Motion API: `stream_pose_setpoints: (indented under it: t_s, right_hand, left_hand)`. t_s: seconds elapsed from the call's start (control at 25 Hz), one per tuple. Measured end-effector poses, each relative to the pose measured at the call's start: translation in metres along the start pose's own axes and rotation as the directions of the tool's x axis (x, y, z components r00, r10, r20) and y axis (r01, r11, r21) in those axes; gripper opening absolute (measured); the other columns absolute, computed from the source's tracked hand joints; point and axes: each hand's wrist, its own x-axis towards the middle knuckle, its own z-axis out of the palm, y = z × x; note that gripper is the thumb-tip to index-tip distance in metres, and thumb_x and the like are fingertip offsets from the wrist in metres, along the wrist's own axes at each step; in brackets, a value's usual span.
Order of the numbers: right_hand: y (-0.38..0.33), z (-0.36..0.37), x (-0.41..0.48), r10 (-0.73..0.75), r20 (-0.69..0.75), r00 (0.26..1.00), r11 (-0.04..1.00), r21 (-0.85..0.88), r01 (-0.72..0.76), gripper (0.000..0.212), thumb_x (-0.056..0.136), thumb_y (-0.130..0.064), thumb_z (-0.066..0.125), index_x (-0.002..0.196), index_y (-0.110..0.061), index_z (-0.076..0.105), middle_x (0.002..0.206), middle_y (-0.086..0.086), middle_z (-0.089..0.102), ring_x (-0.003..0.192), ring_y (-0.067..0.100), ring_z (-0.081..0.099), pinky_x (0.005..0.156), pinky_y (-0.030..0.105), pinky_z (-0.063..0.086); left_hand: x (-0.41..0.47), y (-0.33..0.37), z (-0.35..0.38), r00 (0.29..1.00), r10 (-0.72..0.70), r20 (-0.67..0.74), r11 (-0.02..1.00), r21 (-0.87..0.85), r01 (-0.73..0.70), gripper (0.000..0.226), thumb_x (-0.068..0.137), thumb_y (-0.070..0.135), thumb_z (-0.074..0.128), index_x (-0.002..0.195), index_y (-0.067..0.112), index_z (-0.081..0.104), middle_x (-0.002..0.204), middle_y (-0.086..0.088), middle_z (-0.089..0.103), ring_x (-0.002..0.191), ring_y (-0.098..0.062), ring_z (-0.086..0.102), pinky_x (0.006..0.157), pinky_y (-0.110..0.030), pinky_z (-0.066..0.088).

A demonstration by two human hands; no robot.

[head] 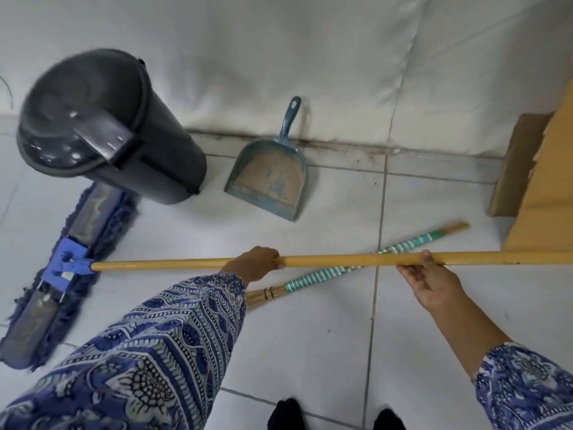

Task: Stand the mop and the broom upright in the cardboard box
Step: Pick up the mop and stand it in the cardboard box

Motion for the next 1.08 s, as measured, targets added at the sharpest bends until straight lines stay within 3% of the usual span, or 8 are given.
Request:
stream_pose_setpoints:
  t_s: [0.2,0.36,0.56,0.72,0.84,0.92,1.08]
  right_hand:
    - [-0.068,0.011,-0.117,-0.113,0.030,0.993,0.993,-0.012,0.113,0.018,0.096,-0.011,0.041,0.081,-0.009,0.051,0.125,0.017,0.053,0.115,0.029,0.056,0.103,0.043,0.041]
    - [-0.113,-0.002,-0.214,-0.202,0.041,0.979,0.979,-0.009,0.202,0.017,0.096,-0.009,0.040,0.082,-0.009,0.050,0.089,0.008,0.056,0.082,0.018,0.059,0.110,0.049,0.036]
    - [-0.148,-0.008,-0.311,-0.303,0.089,0.949,0.947,-0.081,0.310,0.019,0.096,-0.010,0.041,0.081,-0.009,0.052,0.086,0.010,0.058,0.082,0.018,0.059,0.104,0.047,0.040]
    - [-0.186,-0.002,-0.398,-0.402,0.128,0.907,0.895,-0.155,0.419,0.018,0.096,-0.013,0.042,0.082,-0.013,0.053,0.096,0.014,0.061,0.101,0.027,0.057,0.093,0.042,0.045]
    - [-0.220,0.009,-0.468,-0.489,0.169,0.856,0.834,-0.196,0.516,0.018,0.095,-0.013,0.043,0.080,-0.014,0.053,0.106,0.019,0.058,0.101,0.027,0.056,0.091,0.042,0.047]
    - [-0.248,0.013,-0.521,-0.561,0.215,0.799,0.778,-0.193,0.598,0.019,0.095,-0.013,0.044,0.079,-0.013,0.053,0.098,0.016,0.060,0.096,0.026,0.058,0.090,0.043,0.048]
    - [-0.306,0.016,-0.629,-0.703,0.335,0.628,0.608,-0.175,0.774,0.021,0.095,-0.014,0.045,0.075,-0.014,0.049,0.082,0.008,0.060,0.077,0.015,0.059,0.083,0.043,0.050]
  left_hand:
    - [-0.088,0.044,-0.050,0.997,0.078,0.017,0.996,-0.050,-0.077,0.033,0.095,0.030,0.046,0.105,0.002,0.060,0.083,-0.004,0.051,0.080,-0.021,0.048,0.073,-0.032,0.037]
    - [-0.163,0.085,-0.072,0.993,0.122,0.004,0.991,-0.064,-0.121,0.031,0.095,0.029,0.046,0.104,0.004,0.062,0.068,0.005,0.048,0.078,-0.020,0.049,0.073,-0.031,0.039]
    - [-0.236,0.116,-0.092,0.982,0.185,-0.038,0.980,-0.069,-0.188,0.028,0.096,0.025,0.044,0.103,0.004,0.062,0.065,0.011,0.044,0.080,-0.019,0.050,0.075,-0.030,0.038]
    - [-0.303,0.146,-0.117,0.963,0.255,-0.089,0.963,-0.066,-0.261,0.024,0.096,0.024,0.044,0.092,0.007,0.061,0.066,0.008,0.047,0.077,-0.018,0.048,0.066,-0.024,0.036]
    - [-0.354,0.174,-0.140,0.947,0.294,-0.126,0.942,-0.126,-0.310,0.022,0.094,0.023,0.048,0.073,0.019,0.053,0.064,0.010,0.046,0.066,-0.012,0.046,0.060,-0.019,0.034]
    - [-0.392,0.199,-0.157,0.932,0.314,-0.180,0.923,-0.171,-0.344,0.023,0.093,0.023,0.050,0.070,0.023,0.049,0.065,0.010,0.046,0.060,-0.006,0.041,0.064,-0.020,0.036]
    - [-0.471,0.263,-0.197,0.853,0.411,-0.322,0.870,-0.140,-0.472,0.031,0.094,0.027,0.049,0.063,0.030,0.044,0.063,0.014,0.047,0.056,0.001,0.041,0.054,-0.012,0.033]
